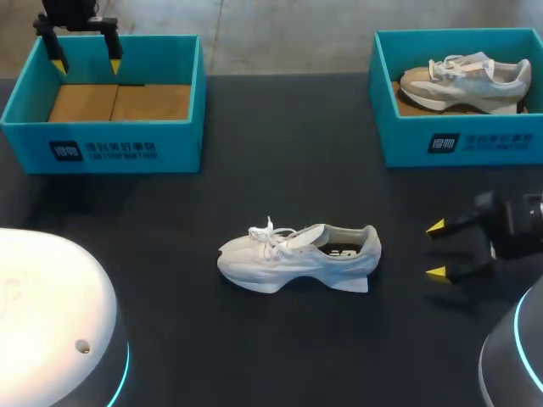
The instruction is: Take the shoe out of the shoebox, open the shoe tongue, remove and reinsert the insole, then place the shoe into the shoebox
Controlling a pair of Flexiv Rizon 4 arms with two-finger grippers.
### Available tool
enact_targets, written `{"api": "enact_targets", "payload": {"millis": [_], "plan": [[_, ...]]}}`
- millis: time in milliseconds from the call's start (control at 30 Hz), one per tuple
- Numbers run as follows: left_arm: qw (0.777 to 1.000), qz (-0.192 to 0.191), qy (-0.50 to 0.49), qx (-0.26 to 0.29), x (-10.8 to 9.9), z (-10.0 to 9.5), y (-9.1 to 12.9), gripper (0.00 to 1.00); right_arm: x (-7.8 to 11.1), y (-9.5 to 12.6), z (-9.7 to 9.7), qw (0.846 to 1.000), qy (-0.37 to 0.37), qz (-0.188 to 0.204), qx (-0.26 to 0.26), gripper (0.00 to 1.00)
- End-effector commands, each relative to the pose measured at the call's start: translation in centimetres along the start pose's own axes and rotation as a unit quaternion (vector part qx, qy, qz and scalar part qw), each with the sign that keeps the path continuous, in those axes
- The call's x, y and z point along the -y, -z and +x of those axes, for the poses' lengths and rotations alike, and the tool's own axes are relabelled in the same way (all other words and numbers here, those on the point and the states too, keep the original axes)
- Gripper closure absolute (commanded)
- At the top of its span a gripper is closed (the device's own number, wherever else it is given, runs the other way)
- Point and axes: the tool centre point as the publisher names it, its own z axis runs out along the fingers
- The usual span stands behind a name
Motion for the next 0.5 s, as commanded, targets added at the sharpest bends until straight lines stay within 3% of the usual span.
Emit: {"api": "enact_targets", "payload": {"millis": [33,500], "plan": [[1.0,0.0,0.0,0.0,0.0,0.0,0.0,0.0,-0.06,-0.32,-0.5,1.0,0.0,0.001,-0.004,0.0],[1.0,0.0,0.0,0.0,0.0,0.0,0.0,0.0,0.38,-0.19,-0.65,1.0,0.002,-0.008,-0.009,0.0]]}}
